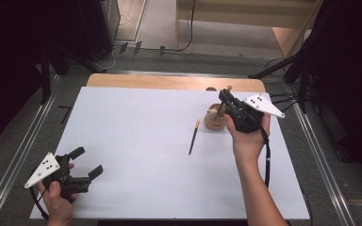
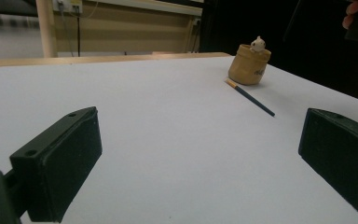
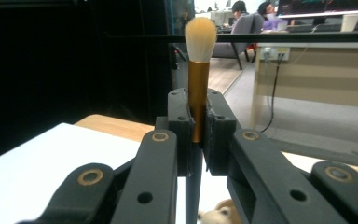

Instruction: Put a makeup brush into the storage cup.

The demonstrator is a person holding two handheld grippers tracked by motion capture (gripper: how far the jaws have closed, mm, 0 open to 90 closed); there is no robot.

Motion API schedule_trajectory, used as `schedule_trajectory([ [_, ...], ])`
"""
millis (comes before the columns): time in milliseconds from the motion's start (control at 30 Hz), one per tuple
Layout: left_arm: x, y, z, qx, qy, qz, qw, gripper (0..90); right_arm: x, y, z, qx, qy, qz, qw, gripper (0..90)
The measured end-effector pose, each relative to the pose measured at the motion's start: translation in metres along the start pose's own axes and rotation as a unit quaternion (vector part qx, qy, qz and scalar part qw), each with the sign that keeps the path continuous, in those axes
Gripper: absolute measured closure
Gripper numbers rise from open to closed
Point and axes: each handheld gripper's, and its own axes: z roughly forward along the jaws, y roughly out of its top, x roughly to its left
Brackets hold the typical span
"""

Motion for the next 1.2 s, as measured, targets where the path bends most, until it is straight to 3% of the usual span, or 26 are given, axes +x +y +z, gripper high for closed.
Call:
schedule_trajectory([
  [333, 0.0, -0.001, 0.001, 0.001, -0.002, -0.001, 1.0, 0.0, -0.019, 0.005, 0.007, -0.007, -0.01, -0.002, 0.9999, 84.7],
  [600, 0.0, -0.001, 0.001, 0.001, -0.002, -0.003, 1.0, 0.0, -0.033, -0.005, 0.021, -0.008, -0.016, -0.014, 0.9997, 84.5],
  [967, -0.001, -0.001, 0.002, 0.002, -0.004, -0.002, 1.0, 0.0, -0.04, -0.019, 0.036, 0.01, -0.027, -0.032, 0.9991, 84.5],
  [1200, -0.001, -0.001, 0.002, 0.002, -0.005, -0.002, 1.0, 0.0, -0.046, -0.032, 0.04, 0.022, -0.037, -0.021, 0.9988, 84.5],
])
